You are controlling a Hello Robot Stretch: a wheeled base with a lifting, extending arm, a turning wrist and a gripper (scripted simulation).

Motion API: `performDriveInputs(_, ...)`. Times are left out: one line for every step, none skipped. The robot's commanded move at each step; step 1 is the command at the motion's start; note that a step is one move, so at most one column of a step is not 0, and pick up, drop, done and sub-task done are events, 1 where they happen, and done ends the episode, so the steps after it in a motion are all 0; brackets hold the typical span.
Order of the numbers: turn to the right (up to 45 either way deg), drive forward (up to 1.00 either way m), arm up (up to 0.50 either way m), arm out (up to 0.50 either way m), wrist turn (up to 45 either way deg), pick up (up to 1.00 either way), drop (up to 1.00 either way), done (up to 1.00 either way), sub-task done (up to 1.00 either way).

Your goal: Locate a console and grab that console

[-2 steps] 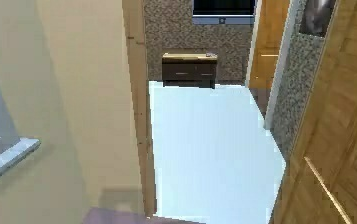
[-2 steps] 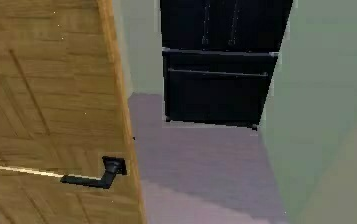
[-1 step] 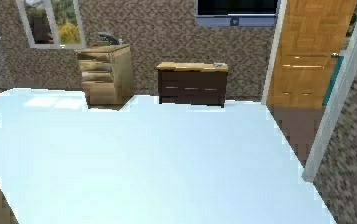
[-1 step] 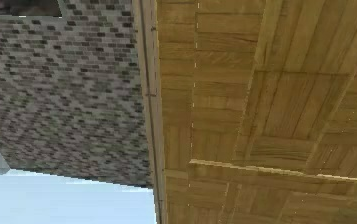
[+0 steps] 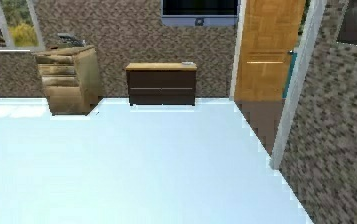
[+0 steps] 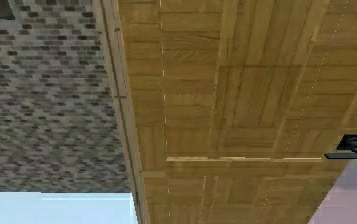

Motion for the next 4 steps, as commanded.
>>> performDriveInputs(0.0, 0.25, 0.00, 0.00, 0.0, 0.00, 0.00, 0.00, 0.00)
performDriveInputs(-45.0, 0.00, 0.00, 0.00, 0.0, 0.00, 0.00, 0.00, 0.00)
performDriveInputs(-15.0, 0.00, 0.00, 0.00, 0.0, 0.00, 0.00, 0.00, 0.00)
performDriveInputs(0.0, 1.00, 0.00, 0.00, 0.0, 0.00, 0.00, 0.00, 0.00)
